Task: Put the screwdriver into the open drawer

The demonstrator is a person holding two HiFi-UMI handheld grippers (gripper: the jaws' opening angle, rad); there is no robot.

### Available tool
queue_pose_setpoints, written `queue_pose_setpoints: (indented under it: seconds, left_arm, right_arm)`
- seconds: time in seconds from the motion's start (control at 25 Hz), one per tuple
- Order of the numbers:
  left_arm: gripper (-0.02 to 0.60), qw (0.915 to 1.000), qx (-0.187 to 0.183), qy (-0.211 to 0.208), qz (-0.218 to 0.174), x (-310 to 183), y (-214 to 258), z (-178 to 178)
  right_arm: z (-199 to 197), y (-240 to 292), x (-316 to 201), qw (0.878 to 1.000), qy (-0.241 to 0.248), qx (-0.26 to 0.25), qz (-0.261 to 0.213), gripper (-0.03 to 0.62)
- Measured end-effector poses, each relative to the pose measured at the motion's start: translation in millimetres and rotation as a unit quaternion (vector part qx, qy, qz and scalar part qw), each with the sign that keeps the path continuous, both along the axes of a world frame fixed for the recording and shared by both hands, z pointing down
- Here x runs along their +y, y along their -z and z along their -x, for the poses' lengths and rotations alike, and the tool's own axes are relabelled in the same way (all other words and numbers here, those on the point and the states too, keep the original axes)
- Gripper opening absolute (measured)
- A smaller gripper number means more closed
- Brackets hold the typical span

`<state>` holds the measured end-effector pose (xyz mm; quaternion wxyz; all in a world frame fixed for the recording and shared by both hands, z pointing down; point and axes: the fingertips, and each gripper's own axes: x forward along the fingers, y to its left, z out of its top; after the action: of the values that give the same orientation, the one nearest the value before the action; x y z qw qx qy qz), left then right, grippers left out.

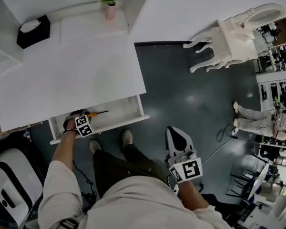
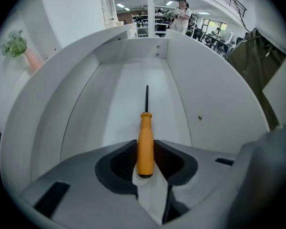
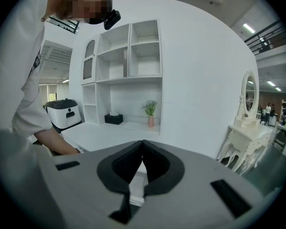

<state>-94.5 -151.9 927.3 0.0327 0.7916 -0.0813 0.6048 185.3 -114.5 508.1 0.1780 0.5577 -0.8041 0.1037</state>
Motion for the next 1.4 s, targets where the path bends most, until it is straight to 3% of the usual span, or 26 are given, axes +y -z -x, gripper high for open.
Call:
queue_pose_setpoints:
  seconds: [0.96,1.24,1.4]
  left_arm:
    - [0.137,0.9999,0.008,0.005,-0.012,2,30,-5]
    - [0.137,0.9972,0.041,0.056,-0.027,0,64,-3]
    - [0.137,0.9867,0.097,0.123,-0.042,-6,106,-6]
  right_arm:
    - [5,7,-7,1.0,0.023,-0.013,-0.01,0.003]
    - [19,18,-16,0.998,0.047,-0.03,-0.025,0.004]
    - [32,27,-21,0.996,0.068,-0.043,-0.036,0.003]
